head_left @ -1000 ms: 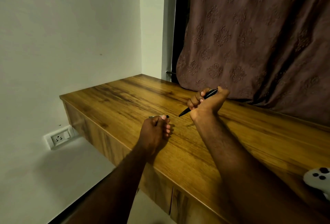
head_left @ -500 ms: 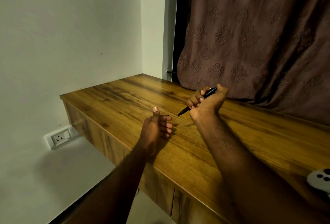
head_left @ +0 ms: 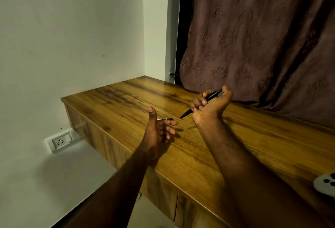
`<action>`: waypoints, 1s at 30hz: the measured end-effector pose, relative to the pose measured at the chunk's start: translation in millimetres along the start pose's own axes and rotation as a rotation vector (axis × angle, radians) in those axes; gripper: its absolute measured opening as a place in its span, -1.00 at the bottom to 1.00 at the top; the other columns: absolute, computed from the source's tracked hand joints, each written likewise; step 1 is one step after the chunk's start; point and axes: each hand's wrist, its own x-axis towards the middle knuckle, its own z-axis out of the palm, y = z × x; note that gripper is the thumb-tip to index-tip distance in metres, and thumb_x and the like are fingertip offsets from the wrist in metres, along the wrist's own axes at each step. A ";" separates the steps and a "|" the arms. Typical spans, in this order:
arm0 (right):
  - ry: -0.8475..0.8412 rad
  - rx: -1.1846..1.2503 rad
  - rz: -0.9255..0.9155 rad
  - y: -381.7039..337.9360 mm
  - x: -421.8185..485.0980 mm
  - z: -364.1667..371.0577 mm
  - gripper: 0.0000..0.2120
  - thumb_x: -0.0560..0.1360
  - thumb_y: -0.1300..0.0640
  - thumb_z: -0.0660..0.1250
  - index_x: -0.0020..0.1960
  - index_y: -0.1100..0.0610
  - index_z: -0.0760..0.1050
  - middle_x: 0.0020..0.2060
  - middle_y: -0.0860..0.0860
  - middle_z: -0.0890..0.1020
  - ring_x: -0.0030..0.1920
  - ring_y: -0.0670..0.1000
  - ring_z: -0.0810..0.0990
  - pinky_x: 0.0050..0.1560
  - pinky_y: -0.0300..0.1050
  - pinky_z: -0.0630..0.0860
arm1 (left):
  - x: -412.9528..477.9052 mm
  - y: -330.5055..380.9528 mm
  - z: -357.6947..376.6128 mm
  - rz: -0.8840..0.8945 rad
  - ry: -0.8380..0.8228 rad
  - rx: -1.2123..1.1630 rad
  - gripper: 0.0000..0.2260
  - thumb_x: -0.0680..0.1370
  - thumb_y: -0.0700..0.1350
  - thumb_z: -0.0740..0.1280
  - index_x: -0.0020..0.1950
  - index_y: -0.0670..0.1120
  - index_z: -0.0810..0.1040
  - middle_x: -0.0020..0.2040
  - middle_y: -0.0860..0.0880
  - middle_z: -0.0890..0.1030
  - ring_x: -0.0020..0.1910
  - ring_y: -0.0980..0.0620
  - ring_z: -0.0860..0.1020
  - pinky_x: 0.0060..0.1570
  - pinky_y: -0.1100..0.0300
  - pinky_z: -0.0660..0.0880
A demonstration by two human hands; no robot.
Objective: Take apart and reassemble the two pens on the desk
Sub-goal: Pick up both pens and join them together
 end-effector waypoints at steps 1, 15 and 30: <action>0.001 -0.007 -0.002 0.9 0.2 -0.8 -0.51 0.46 -0.19 0.01 -0.48 0.13 0.28 -0.63 -0.02 0.19 -0.58 -0.02 0.07 -0.49 -0.25 0.05 | 0.4 -0.1 -0.6 -0.004 -0.007 -0.006 -0.02 0.28 0.49 -0.14 0.04 -0.32 0.61 -0.35 -0.13 0.54 -0.48 0.07 0.43 -0.44 0.25 0.36; 0.009 0.041 -0.017 -7.8 6.6 -4.0 -0.47 0.47 -0.23 -0.01 -0.49 0.12 0.27 -0.62 -0.02 0.18 -0.58 -0.03 0.07 -0.48 -0.24 0.02 | -15.3 11.4 13.0 0.034 0.008 0.125 -0.57 0.50 -0.45 0.20 0.32 -0.17 0.49 -0.17 -0.23 0.53 -0.46 0.17 0.45 -0.50 0.37 0.36; -0.017 -0.005 -0.034 -1.2 3.1 -1.6 -0.51 0.46 -0.19 0.00 -0.48 0.12 0.25 -0.64 -0.02 0.17 -0.59 -0.02 0.05 -0.48 -0.26 0.03 | -37.4 19.6 36.7 -0.008 0.153 -0.182 -0.73 0.50 -0.45 0.16 0.14 -0.29 0.50 -0.26 -0.11 0.58 -0.55 0.19 0.52 -0.56 0.37 0.42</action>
